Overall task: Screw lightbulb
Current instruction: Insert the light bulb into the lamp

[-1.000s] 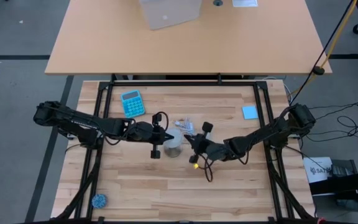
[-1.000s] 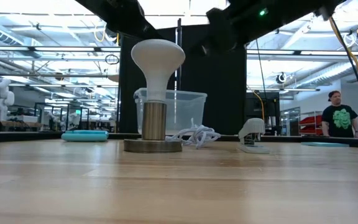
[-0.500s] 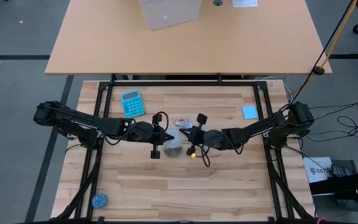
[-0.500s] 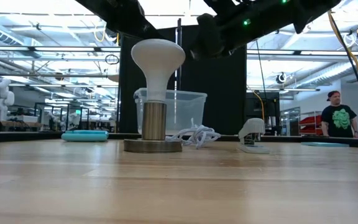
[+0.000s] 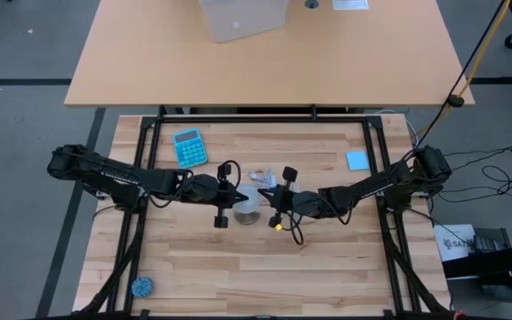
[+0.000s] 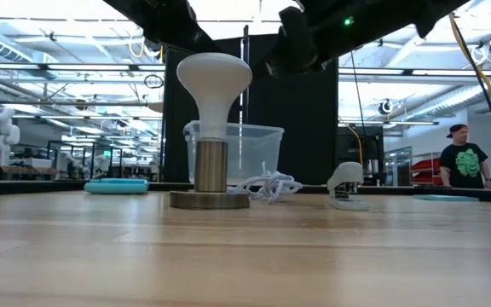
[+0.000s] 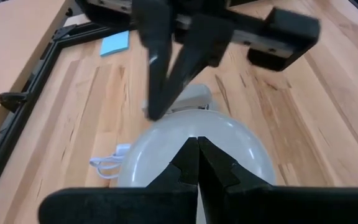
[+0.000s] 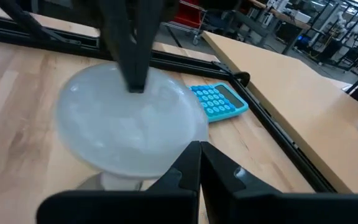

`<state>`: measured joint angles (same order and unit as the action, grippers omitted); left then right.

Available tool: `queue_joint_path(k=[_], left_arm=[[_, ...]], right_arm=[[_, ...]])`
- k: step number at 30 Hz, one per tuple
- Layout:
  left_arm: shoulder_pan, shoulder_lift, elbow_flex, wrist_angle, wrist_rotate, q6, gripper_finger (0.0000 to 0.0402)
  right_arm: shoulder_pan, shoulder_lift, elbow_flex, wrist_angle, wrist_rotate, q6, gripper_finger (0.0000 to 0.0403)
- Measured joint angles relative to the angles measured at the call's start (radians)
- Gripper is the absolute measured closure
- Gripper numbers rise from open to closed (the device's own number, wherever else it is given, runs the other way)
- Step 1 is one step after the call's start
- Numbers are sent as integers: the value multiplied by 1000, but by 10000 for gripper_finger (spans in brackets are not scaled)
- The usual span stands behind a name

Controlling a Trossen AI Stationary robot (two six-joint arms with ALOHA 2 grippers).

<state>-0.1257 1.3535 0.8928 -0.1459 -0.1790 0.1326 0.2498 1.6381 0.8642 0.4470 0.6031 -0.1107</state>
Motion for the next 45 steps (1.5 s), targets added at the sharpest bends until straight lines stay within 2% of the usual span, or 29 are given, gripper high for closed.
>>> queue_joint_path(k=[3, 8, 10, 12, 22, 31, 33, 38, 45], left_arm=[[1, 0, -1, -5, -18, 0, 401], [8, 1, 1, 10, -28, 1, 401], [11, 1, 0, 2, -28, 0, 401], [15, 1, 0, 6, -28, 0, 401], [-3, 1, 0, 0, -23, -3, 401], [-14, 1, 0, 0, -22, -16, 401], [-14, 1, 0, 0, -22, -16, 401], [-14, 1, 0, 1, -20, -21, 401], [-14, 1, 0, -2, -11, -21, 401]], right_arm=[[33, 0, 0, -4, -15, 2, 403], [80, 9, -4, -27, -155, 1, 403], [86, 5, 0, -11, -171, 12, 403], [88, 5, 0, -14, -150, 27, 403], [70, 5, -1, -56, 92, 32, 403], [-28, 5, -1, -54, 105, 30, 403], [-48, 5, -1, -46, 92, 20, 403], [-82, 5, 2, 5, -32, -10, 403], [-85, 5, 28, -29, -104, -25, 403]])
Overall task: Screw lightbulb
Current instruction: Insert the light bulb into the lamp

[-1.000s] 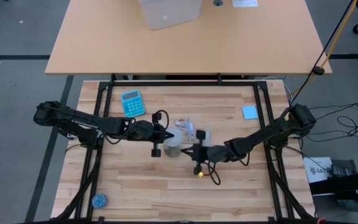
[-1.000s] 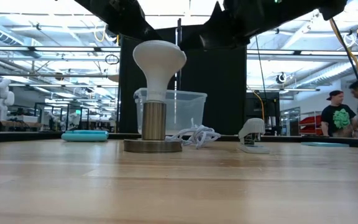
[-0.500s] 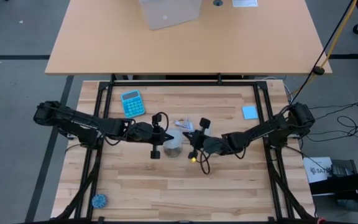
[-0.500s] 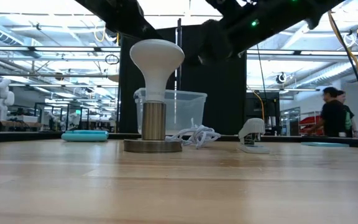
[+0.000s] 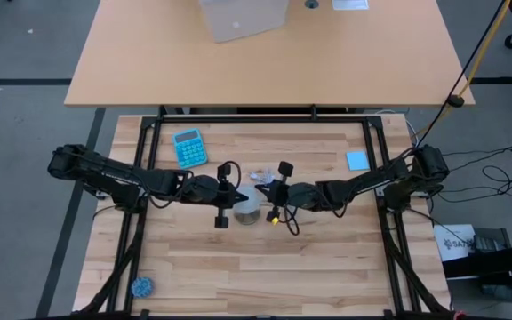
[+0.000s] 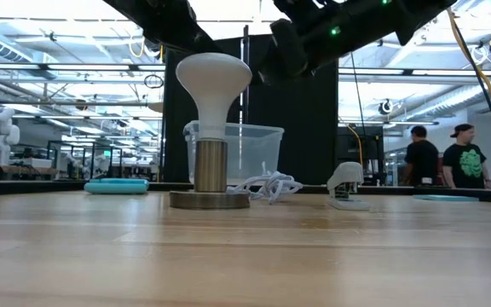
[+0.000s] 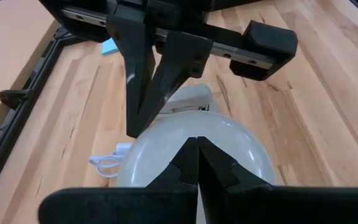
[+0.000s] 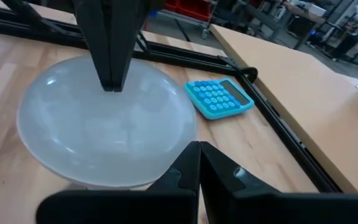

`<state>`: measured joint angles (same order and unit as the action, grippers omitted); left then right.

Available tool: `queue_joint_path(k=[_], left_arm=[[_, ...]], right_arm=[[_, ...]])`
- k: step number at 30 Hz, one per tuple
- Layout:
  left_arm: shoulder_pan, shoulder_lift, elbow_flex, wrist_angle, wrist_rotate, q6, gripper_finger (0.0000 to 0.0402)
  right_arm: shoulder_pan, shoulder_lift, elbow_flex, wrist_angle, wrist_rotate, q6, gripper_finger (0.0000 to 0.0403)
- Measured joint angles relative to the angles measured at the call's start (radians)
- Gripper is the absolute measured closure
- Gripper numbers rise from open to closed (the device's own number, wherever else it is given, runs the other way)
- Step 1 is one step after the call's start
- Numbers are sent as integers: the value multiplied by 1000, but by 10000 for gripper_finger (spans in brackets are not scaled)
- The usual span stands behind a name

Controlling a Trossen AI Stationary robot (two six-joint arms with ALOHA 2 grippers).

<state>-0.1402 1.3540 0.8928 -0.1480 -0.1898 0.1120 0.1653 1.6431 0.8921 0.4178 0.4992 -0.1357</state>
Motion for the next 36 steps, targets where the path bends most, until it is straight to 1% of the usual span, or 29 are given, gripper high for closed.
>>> queue_joint_path(k=[12, 14, 17, 21, 23, 27, 36], left_arm=[[12, -1, 0, -7, 3, -1, 401], [13, -1, 0, -15, -11, -1, 401], [15, 0, 1, -26, -42, -12, 401], [19, 0, 1, -33, -42, -22, 401], [21, 0, 1, -32, -42, -24, 401], [18, 0, 1, -16, -42, -10, 401], [-27, -9, -1, 3, -44, 3, 401]], right_arm=[[59, -4, 3, -52, -1, 69, 403], [77, -4, 3, -56, -22, 73, 403], [116, 3, 4, -67, -87, 61, 403], [148, 2, 3, -56, -132, 38, 403], [153, 1, 3, -60, -118, 50, 403], [153, 1, 2, -66, -38, 69, 403], [145, 1, 2, -66, -25, 71, 403]])
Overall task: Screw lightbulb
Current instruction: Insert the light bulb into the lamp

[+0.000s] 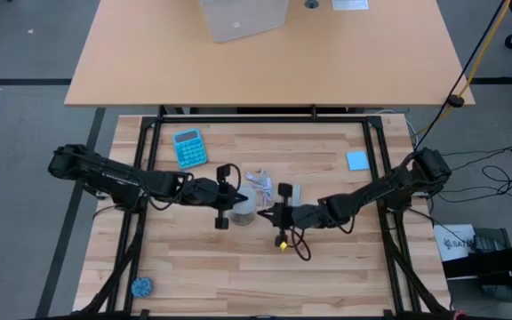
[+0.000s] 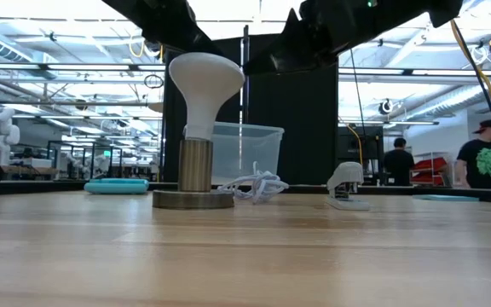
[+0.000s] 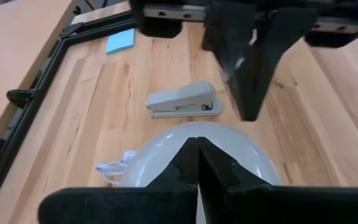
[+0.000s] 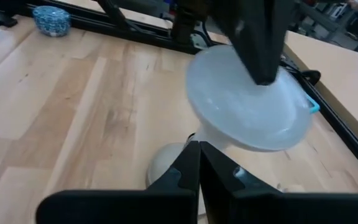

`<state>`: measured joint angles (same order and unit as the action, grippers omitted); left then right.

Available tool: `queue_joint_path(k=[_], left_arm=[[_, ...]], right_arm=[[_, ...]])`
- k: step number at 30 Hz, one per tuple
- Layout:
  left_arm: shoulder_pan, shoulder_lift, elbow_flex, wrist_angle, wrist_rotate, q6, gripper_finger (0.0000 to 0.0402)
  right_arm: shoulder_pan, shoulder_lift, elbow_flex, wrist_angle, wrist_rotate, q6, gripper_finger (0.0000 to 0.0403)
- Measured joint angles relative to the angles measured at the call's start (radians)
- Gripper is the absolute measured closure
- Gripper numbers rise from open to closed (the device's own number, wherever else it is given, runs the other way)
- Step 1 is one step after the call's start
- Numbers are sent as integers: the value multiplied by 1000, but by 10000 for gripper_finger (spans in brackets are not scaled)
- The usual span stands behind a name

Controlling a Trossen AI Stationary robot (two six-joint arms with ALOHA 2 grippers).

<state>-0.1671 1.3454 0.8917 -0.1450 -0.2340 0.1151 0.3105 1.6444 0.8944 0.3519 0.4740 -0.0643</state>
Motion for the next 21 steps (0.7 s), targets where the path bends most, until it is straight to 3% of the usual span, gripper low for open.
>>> queue_joint_path(k=[4, 12, 15, 21], left_arm=[[-14, -22, -3, 4, 0, 3, 382], [-38, -48, -3, 19, -49, 2, 304], [-50, -49, -3, 17, -105, -4, 280], [-87, -127, -2, -92, -182, -108, 276]], right_arm=[[-1, 0, 0, 1, 4, 0, 403], [-1, 0, 0, -4, 4, -7, 403], [-3, 0, 0, -6, 4, -9, 403], [-3, -1, 0, -7, 115, -7, 403]])
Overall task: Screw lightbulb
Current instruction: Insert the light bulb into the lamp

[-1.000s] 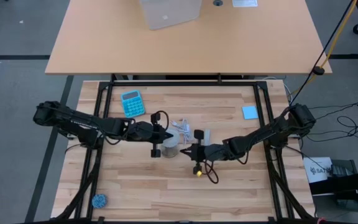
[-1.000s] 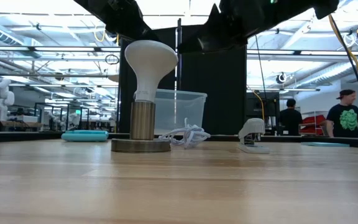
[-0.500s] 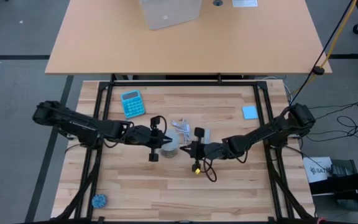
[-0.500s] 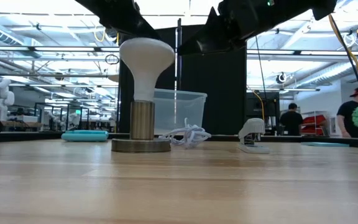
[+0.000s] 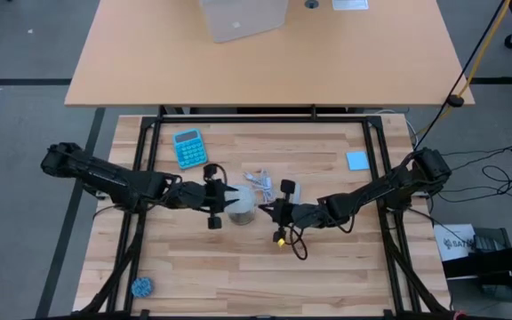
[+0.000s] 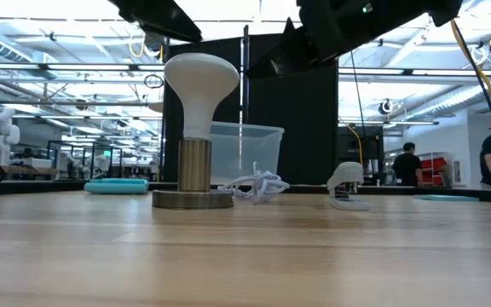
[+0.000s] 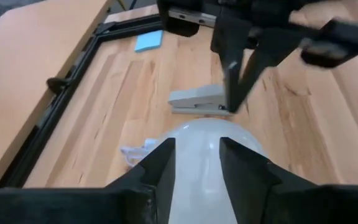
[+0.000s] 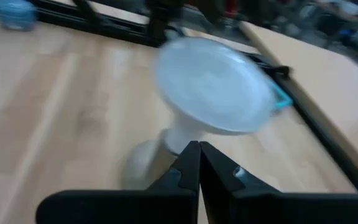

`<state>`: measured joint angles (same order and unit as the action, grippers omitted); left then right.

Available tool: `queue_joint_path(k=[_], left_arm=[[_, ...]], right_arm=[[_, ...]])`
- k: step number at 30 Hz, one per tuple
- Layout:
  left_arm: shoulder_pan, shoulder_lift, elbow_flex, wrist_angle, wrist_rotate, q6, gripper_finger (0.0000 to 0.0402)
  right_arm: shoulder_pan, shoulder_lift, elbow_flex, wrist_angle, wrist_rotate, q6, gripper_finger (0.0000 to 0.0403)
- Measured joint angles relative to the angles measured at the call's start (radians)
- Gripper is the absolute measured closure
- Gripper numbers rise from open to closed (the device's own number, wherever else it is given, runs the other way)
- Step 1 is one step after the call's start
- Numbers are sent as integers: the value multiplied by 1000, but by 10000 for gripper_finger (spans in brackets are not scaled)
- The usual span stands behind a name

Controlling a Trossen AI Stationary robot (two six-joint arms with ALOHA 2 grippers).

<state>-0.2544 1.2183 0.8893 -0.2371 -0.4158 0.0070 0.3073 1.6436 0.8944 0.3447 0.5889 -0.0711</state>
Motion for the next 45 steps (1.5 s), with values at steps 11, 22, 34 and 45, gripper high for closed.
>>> queue_joint_path(k=[11, 22, 34, 45], left_arm=[[-128, -73, -97, 23, -100, -146, 381], [-128, -74, -254, 259, -126, -216, 400], [-98, -76, -290, 252, -88, -245, 401], [-67, -73, -297, 196, -90, -265, 401]], right_arm=[[-77, 0, 0, 8, 88, -26, 403], [-114, -1, 0, 42, 30, -61, 403], [-115, -1, 0, 67, -53, -98, 403], [-94, -2, 0, 65, -101, -110, 403]])
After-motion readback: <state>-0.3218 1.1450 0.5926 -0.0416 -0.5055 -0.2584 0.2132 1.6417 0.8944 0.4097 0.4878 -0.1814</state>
